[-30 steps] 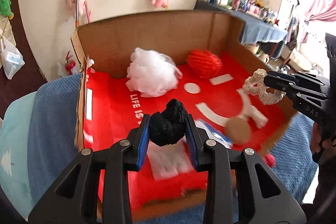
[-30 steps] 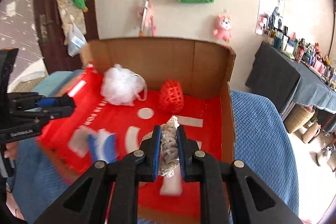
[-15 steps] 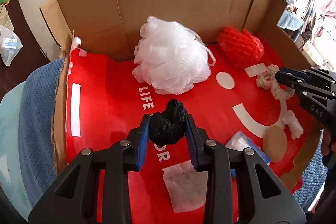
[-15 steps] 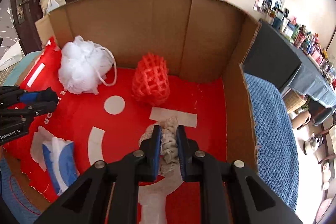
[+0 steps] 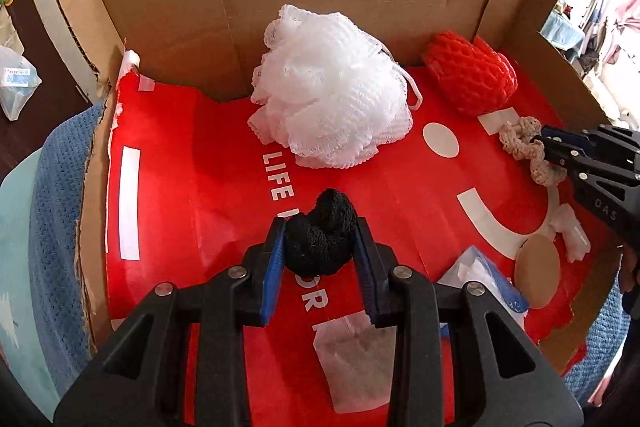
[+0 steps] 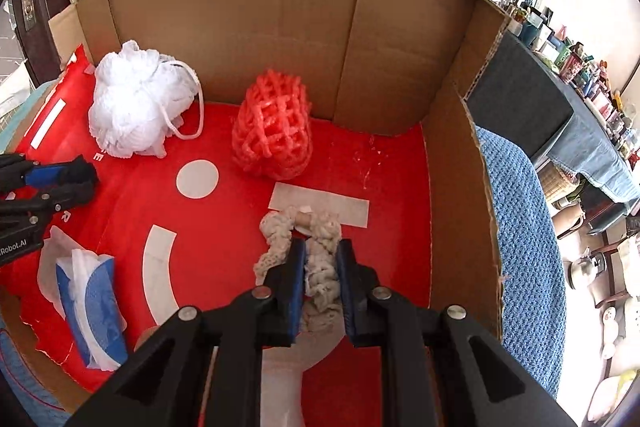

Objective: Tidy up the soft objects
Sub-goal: 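Carry the crochet loop into the box with the right tool while the left carries the pompom, then open the right tool to drop the crochet loop while the left releases the pompom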

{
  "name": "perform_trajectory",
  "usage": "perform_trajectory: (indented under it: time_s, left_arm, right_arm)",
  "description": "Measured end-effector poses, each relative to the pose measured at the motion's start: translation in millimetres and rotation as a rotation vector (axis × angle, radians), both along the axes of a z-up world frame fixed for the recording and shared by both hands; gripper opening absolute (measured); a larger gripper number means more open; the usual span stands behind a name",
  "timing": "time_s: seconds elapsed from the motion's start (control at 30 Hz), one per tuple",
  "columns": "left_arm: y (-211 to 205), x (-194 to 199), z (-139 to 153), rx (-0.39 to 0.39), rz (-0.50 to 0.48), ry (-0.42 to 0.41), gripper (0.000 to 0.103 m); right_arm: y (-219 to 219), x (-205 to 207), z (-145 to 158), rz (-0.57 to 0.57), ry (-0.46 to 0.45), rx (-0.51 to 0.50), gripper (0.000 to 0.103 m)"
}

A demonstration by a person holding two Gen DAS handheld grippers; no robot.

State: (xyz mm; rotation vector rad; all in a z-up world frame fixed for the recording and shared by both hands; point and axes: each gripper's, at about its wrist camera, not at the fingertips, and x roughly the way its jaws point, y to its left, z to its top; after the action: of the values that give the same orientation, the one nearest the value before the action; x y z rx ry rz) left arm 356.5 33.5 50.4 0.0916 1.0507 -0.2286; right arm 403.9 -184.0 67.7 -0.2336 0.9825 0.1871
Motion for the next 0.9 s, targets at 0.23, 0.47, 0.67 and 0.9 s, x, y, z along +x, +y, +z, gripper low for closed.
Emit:
perform_trajectory:
  time_s: [0.23, 0.47, 0.67, 0.9]
  left_arm:
    - [2, -3, -1, -0.006, 0.001, -0.004, 0.032]
    - [-1, -5, 2, -0.029, -0.015, -0.008, 0.052]
    - [-6, -9, 10, -0.042, -0.027, -0.029, 0.053]
    - [-3, -15, 20, -0.051, -0.035, -0.054, 0.062]
  right_arm:
    - [5, 2, 0, 0.004, -0.001, -0.017, 0.017]
    - [8, 1, -2, 0.009, -0.002, -0.024, 0.020]
    - [13, -1, -4, 0.023, -0.005, -0.044, 0.030]
    - [22, -10, 3, 0.041, -0.040, -0.071, 0.047]
